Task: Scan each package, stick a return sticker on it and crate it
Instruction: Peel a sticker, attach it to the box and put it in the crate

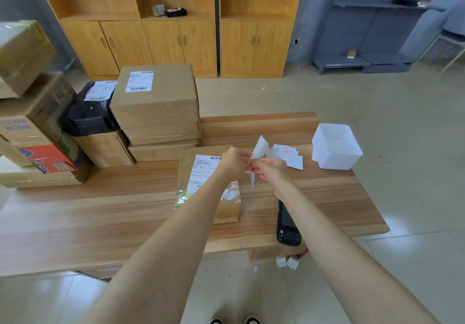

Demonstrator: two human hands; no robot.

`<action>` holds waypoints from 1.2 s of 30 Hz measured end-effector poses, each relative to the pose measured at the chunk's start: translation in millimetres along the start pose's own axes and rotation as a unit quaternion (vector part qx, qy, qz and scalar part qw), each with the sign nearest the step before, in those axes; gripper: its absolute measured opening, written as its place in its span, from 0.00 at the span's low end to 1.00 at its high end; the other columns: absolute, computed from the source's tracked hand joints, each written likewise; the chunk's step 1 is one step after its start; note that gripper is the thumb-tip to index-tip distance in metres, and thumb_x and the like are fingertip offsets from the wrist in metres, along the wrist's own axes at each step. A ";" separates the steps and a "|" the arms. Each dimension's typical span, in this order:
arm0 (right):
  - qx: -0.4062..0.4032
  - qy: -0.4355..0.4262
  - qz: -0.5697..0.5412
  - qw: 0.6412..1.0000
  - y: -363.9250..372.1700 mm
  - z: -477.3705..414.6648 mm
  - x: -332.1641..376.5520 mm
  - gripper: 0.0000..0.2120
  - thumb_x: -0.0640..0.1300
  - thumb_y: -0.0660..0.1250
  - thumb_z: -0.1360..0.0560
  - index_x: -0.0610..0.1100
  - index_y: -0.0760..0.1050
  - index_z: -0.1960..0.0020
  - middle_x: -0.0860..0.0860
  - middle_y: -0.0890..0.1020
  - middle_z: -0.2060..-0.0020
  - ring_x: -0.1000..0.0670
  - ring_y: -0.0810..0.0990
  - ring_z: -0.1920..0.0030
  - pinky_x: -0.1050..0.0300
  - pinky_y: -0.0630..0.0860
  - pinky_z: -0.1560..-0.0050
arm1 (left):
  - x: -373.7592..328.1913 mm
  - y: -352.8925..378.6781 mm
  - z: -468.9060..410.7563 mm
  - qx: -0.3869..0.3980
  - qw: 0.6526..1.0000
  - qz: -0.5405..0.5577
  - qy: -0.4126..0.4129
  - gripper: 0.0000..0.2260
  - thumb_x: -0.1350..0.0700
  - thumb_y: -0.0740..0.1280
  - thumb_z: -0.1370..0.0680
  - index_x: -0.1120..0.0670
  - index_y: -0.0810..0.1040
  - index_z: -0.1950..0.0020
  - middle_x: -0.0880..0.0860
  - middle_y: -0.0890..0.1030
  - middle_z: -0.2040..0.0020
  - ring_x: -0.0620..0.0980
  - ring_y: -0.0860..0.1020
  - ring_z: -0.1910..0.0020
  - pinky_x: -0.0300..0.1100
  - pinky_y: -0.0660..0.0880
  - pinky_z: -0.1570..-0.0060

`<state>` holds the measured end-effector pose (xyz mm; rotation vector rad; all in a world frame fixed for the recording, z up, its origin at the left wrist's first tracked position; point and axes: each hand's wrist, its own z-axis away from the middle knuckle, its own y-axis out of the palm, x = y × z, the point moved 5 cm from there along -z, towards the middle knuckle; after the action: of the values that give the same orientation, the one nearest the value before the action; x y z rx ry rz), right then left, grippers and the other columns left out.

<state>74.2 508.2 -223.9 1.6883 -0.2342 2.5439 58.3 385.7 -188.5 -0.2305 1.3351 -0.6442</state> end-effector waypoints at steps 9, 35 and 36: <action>-0.018 -0.029 0.014 0.999 -0.8 -4.1 5.6 0.04 0.39 0.70 0.27 0.45 0.76 0.54 0.50 0.83 0.55 0.56 0.82 0.59 0.65 0.73 0.59 | 2.8 -3.1 -3.3 -0.009 1.000 0.007 0.006 0.11 0.64 0.66 0.24 0.56 0.81 0.43 0.62 0.84 0.54 0.57 0.81 0.55 0.52 0.79 0.47; -0.053 0.001 0.033 0.998 -4.2 -25.2 11.2 0.20 0.37 0.70 0.30 0.44 0.67 0.41 0.49 0.76 0.50 0.47 0.77 0.44 0.50 0.74 0.39 | 28.2 -31.3 -28.1 -0.077 0.996 0.006 -0.040 0.13 0.68 0.58 0.24 0.54 0.76 0.61 0.54 0.79 0.54 0.53 0.80 0.63 0.38 0.72 0.67; -0.055 0.002 0.026 0.998 -5.0 -25.3 11.3 0.21 0.37 0.70 0.30 0.44 0.66 0.40 0.49 0.76 0.50 0.47 0.77 0.43 0.50 0.73 0.38 | 30.0 -33.9 -28.8 -0.079 0.996 0.007 -0.040 0.12 0.68 0.59 0.23 0.54 0.76 0.60 0.53 0.78 0.52 0.53 0.80 0.64 0.37 0.72 0.68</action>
<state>47.6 517.3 -222.8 1.6579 -0.4165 2.5199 23.5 347.6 -203.0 -0.3703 1.3098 -0.5133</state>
